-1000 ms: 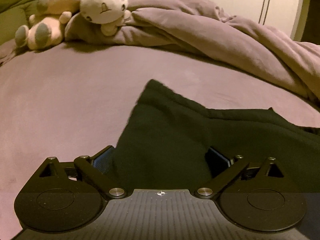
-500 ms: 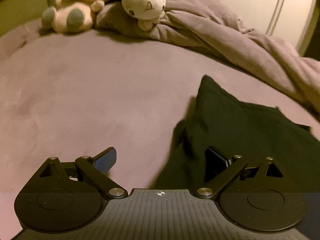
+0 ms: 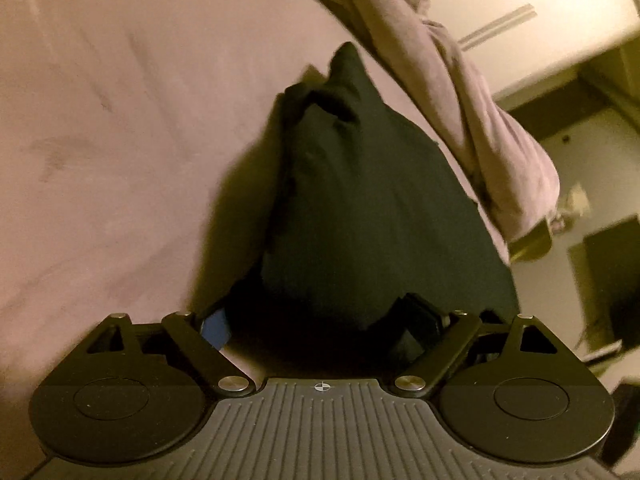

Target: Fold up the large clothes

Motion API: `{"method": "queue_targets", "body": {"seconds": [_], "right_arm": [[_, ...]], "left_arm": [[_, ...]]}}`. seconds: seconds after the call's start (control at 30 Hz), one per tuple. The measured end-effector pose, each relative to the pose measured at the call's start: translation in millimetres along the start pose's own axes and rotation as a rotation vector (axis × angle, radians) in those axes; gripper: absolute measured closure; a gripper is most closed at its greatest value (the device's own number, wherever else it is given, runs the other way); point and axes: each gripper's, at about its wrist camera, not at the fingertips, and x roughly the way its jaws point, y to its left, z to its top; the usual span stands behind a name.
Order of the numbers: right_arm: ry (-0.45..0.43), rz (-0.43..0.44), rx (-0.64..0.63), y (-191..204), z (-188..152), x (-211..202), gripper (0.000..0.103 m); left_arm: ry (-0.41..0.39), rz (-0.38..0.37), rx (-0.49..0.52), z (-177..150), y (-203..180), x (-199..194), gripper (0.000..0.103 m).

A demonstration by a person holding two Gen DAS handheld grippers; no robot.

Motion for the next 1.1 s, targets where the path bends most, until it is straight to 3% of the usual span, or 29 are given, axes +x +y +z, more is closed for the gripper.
{"method": "queue_targets", "body": {"seconds": [0.07,0.2,0.43,0.53,0.63,0.7,0.8,0.9,0.97,1.1], "right_arm": [[0.008,0.006,-0.015,11,0,5,0.066],[0.014,-0.025,-0.022,14,1,17,0.068],[0.067,-0.092,-0.105,25,-14,42,0.068],[0.055,-0.082,-0.083,21,-4,30,0.073],[0.000,-0.179,-0.062,13,-8,18,0.073],[0.034,-0.207,-0.064,5,-19,24,0.074],[0.071,-0.184,-0.116,4,-27,32,0.074],[0.095,-0.125,-0.033,-9,-11,24,0.074],[0.048,-0.091,0.070,-26,-6,6,0.075],[-0.039,-0.146,0.165,-57,-9,-28,0.075]], "left_arm": [[-0.011,-0.040,-0.055,11,6,11,0.013],[-0.024,-0.087,-0.126,26,15,30,0.024],[-0.022,-0.089,-0.089,33,9,36,0.049],[-0.032,-0.073,-0.049,33,0,31,0.052],[-0.036,-0.052,-0.020,33,-10,26,0.053],[-0.036,-0.033,0.011,32,-19,24,0.053],[-0.049,0.000,0.062,28,-33,16,0.055],[-0.067,-0.009,0.079,31,-51,6,0.057],[-0.075,-0.004,0.111,31,-67,0,0.057],[-0.094,-0.014,0.183,25,-117,-9,0.059]]}}
